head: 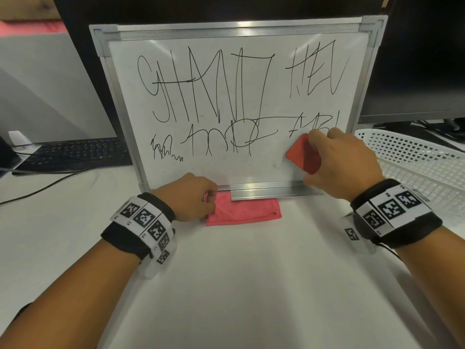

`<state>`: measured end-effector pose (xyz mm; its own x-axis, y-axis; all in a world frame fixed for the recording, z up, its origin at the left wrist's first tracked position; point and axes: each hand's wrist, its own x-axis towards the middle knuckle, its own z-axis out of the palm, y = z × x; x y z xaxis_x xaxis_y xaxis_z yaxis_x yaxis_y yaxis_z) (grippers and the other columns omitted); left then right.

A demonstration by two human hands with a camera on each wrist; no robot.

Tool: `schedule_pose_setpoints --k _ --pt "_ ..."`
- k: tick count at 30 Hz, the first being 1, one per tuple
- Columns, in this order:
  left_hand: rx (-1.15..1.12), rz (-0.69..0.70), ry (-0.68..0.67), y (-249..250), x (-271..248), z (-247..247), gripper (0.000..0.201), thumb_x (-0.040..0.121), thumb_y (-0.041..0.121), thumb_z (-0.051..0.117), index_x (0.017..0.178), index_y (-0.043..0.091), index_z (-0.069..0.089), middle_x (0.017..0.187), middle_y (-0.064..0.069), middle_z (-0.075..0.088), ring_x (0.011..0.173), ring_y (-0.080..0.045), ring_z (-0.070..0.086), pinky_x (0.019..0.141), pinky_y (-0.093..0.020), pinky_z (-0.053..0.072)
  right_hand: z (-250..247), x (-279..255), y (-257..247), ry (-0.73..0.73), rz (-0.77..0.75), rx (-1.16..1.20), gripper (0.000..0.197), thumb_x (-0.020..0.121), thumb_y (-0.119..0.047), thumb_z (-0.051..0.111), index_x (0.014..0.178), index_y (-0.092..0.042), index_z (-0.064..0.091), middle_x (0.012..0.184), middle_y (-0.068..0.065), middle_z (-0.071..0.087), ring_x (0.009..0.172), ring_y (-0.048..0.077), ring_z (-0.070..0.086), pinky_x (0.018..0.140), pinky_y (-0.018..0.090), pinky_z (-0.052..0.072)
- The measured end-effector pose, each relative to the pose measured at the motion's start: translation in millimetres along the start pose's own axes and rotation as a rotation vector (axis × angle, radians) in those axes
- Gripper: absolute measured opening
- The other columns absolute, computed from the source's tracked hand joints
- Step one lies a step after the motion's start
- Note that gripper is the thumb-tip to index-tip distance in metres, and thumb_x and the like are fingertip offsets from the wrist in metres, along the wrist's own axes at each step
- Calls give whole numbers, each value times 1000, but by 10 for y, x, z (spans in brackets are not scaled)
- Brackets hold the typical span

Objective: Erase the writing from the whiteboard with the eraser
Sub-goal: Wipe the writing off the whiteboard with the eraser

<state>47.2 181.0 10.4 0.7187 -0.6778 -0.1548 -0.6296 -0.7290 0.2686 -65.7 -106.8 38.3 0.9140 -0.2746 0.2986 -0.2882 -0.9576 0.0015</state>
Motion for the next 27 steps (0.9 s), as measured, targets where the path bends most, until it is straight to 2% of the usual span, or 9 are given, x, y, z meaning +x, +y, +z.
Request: schedule_pose_setpoints --k 5,11,14,18,23,27 --pt "-1 -1 -7 13 12 8 11 89 30 65 79 28 61 81 5 62 77 -14 58 74 -35 53 7 -27 26 -112 21 -38 65 63 -45 82 112 -25 44 94 2 51 83 29 53 67 43 56" --pt "4 -9 -9 -6 5 1 11 88 30 65 78 29 62 81 5 62 77 -15 60 72 -35 53 -16 -10 0 -61 -8 0 63 63 -43 82 112 -24 46 95 2 51 83 27 51 63 38 50" --pt "3 -6 -11 -4 1 -8 10 88 31 65 79 28 62 82 4 62 77 -15 59 73 -36 53 -8 -16 34 -102 12 -20 64 63 -44 82 112 -25 45 95 3 53 82 28 53 64 40 53" --pt "9 -5 -10 2 2 2 9 89 31 65 80 28 62 81 6 60 77 -15 59 74 -36 53 -45 -6 73 -67 69 17 70 62 -47 83 115 -24 43 97 4 54 83 30 56 68 45 57" --pt "18 7 0 24 7 -1 8 90 28 65 83 23 64 76 9 60 76 -17 61 71 -33 52 -64 -8 80 -202 68 -17 66 63 -51 81 110 -28 42 95 0 54 86 28 56 72 46 58" --pt "15 1 -9 19 -1 -3 8 90 28 65 84 23 64 77 8 62 76 -18 63 71 -33 53 -69 -16 83 -109 68 45 67 65 -51 81 113 -25 43 97 2 55 83 28 56 69 44 56"
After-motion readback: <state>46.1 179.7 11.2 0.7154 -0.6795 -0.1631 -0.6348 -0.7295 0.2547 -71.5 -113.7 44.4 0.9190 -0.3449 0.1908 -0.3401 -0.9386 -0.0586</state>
